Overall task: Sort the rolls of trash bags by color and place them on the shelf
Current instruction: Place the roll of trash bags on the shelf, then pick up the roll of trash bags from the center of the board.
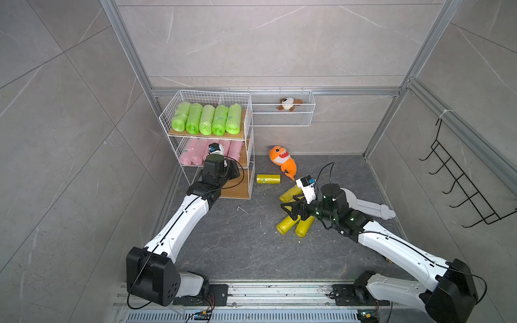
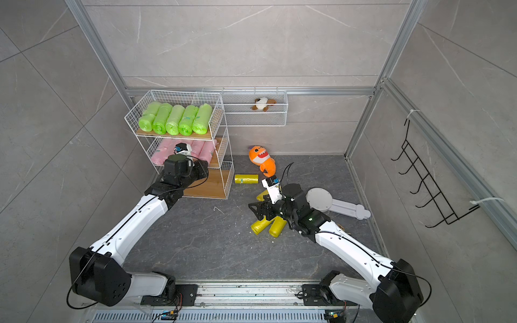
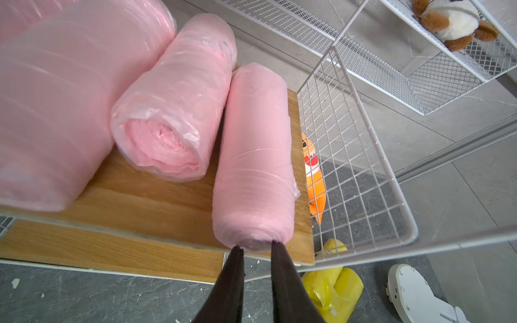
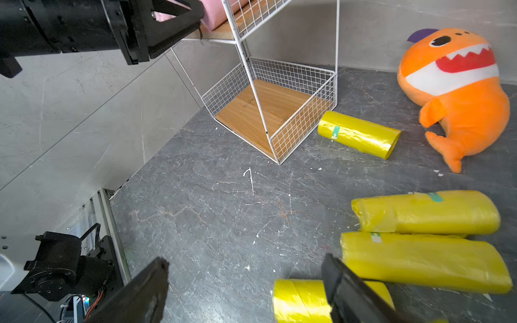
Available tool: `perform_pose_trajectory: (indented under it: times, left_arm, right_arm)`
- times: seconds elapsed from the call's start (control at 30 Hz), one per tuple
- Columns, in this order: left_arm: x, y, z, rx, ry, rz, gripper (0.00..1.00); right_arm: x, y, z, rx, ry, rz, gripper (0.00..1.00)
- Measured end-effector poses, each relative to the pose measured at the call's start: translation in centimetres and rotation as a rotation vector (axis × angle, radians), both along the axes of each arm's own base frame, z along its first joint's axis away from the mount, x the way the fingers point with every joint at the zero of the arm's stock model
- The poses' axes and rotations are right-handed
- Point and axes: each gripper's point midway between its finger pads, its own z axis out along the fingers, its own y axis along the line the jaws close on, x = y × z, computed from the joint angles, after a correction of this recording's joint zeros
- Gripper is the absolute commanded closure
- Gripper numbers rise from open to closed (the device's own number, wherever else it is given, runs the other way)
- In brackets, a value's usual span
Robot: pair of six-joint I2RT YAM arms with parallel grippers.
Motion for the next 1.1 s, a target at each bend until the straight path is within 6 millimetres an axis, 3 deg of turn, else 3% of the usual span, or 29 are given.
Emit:
perform_pose_trajectory:
  times: [0.17, 0.27, 0.4, 0.53, 0.6, 0.67, 0.73, 0.9, 1.0, 1.1]
  left_arm:
    - [0.1, 0.2, 0.4, 0.000, -0.010, 0.003, 0.62]
    - [-1.1, 0.5, 0.8, -0.006, -0.027, 0.001, 0.52]
    - [-5.0, 1.4, 1.4, -0.026, -0.062, -0.016, 0.46]
    - [-8.5, 2.1, 2.2, -0.050, -0.111, -0.043, 0.46]
    - [-9.8, 2.1, 1.6, -0.062, -0.113, -0.066, 0.46]
    - [-10.8, 1.8, -0.4, -0.078, -0.079, -0.091, 0.47]
    - [-11.7, 1.4, -3.6, -0.095, -0.012, -0.115, 0.47]
    - [-15.5, -1.1, -13.7, -0.092, 0.205, -0.206, 0.47]
    - [-17.6, -3.1, -16.6, -0.077, 0.252, -0.284, 0.47]
    - [-18.2, -5.1, -17.2, -0.062, 0.243, -0.347, 0.47]
  right_arm:
    - [-0.1, -0.1, -0.5, -0.008, 0.008, -0.003, 0.10]
    - [-0.1, -0.3, -0.8, -0.017, 0.013, -0.011, 0.10]
    - [0.1, -1.2, -0.9, -0.043, 0.018, -0.056, 0.09]
    - [0.6, -2.3, -1.7, -0.099, 0.059, -0.126, 0.07]
    - [0.9, -2.7, -2.6, -0.130, 0.092, -0.152, 0.06]
    - [1.2, -3.2, -3.8, -0.159, 0.134, -0.176, 0.06]
    - [1.4, -4.1, -5.3, -0.187, 0.188, -0.211, 0.06]
    - [1.2, -7.1, -8.4, -0.240, 0.307, -0.308, 0.05]
    - [1.1, -9.2, -10.3, -0.265, 0.378, -0.371, 0.04]
    - [1.4, -11.1, -12.2, -0.262, 0.468, -0.430, 0.05]
